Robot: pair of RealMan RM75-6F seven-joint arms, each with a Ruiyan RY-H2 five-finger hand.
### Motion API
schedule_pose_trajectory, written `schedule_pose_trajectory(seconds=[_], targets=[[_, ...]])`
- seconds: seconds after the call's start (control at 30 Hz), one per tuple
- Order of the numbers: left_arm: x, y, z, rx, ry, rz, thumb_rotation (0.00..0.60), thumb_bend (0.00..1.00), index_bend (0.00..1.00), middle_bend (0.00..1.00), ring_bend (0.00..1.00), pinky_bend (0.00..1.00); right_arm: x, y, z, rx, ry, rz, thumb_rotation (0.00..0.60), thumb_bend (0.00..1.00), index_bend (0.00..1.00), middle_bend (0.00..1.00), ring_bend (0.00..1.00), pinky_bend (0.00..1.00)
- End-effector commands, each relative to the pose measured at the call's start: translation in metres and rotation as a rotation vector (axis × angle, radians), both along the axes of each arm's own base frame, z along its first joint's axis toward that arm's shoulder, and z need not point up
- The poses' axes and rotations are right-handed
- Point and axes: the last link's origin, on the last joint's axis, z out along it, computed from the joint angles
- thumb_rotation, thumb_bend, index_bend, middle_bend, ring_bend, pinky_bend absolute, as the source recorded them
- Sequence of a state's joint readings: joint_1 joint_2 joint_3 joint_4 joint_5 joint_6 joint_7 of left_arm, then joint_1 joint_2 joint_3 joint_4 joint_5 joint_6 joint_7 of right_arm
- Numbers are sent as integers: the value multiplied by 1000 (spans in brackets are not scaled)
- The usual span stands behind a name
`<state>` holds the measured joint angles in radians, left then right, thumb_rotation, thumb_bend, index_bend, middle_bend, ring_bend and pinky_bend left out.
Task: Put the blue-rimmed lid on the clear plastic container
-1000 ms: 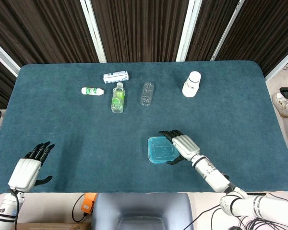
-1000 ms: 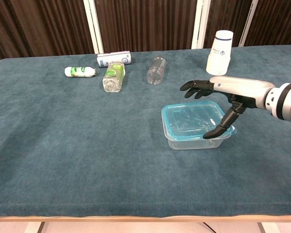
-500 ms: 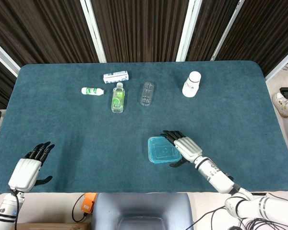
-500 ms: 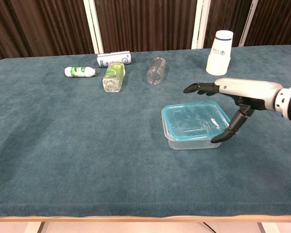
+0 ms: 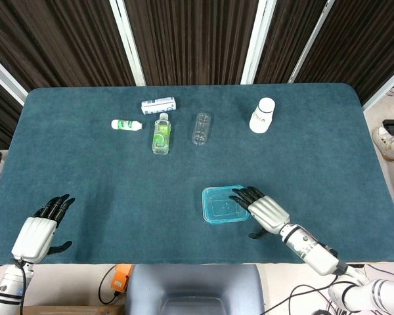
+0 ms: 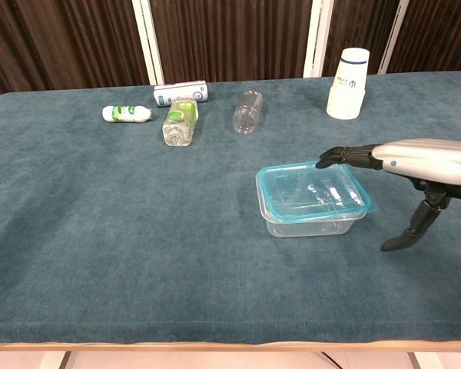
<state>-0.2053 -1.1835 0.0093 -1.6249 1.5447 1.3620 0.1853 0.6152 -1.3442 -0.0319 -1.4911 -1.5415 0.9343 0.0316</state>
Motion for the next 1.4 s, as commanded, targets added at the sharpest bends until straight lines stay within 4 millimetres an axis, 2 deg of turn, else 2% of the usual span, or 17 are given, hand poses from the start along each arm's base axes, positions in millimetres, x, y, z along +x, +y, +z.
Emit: schedule_pose_trajectory(seconds=[0.03, 0.73, 1.4], targets=[[0, 0, 0, -4, -1, -1, 600, 423, 110, 78, 102, 338, -5, 1, -3, -1, 12, 7, 600, 238, 43, 96, 27, 25], [0, 0, 0, -7, -3, 4, 600, 423, 109, 78, 102, 339, -2, -3, -21, 53, 6, -4, 600, 239, 43, 96, 27, 25], [0, 0, 1, -6, -6, 3, 600, 422, 110, 79, 101, 339, -3, 3, -24, 31, 7, -16, 600, 238, 43, 96, 27, 25]])
